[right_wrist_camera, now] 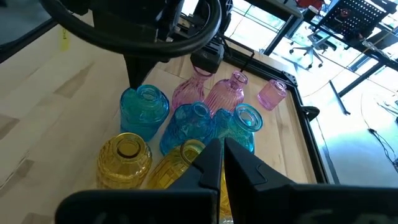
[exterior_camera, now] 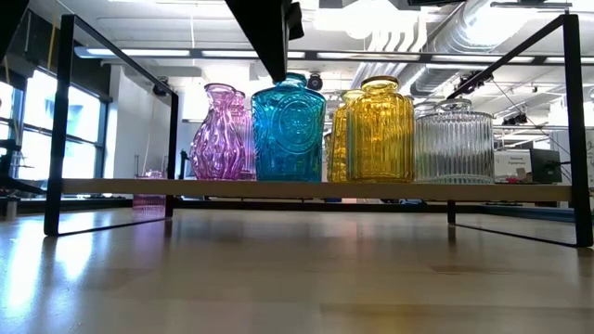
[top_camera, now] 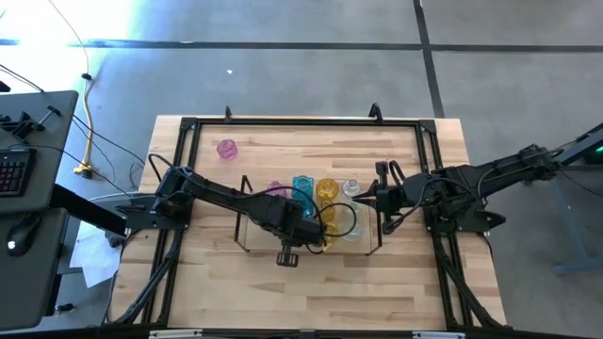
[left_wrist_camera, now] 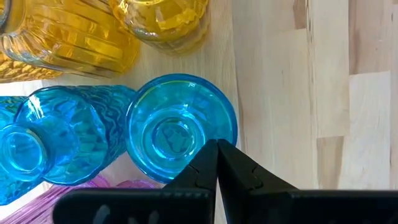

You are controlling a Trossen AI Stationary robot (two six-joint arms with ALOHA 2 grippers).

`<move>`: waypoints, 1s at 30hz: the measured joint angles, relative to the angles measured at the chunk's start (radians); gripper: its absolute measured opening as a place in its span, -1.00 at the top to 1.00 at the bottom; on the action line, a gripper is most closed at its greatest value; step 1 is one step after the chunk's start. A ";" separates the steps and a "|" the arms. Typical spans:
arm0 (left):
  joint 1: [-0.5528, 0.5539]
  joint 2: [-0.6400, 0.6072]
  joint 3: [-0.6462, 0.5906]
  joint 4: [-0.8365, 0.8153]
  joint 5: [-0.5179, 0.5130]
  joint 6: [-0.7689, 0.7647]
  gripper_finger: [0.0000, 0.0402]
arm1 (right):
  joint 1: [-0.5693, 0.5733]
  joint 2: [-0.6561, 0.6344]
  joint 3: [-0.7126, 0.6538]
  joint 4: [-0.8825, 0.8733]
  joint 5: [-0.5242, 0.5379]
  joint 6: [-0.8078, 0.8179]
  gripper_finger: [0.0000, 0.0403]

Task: Sort vases onto shelf
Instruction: Put the blue vase on the shelf aligned with the other blue vases, then put the purple vase on the shelf aligned with the other purple vases

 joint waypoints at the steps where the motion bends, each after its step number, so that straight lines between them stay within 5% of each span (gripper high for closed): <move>1: 0.000 0.000 0.000 0.000 0.000 0.000 1.00 | 0.000 0.000 0.000 0.000 0.000 0.000 1.00; 16: -0.002 -0.007 0.001 0.001 0.003 -0.012 1.00 | 0.000 0.000 0.000 -0.004 0.000 0.000 1.00; 30: -0.014 -0.177 0.003 0.025 -0.075 -0.080 1.00 | 0.000 0.000 0.000 -0.007 0.000 0.001 1.00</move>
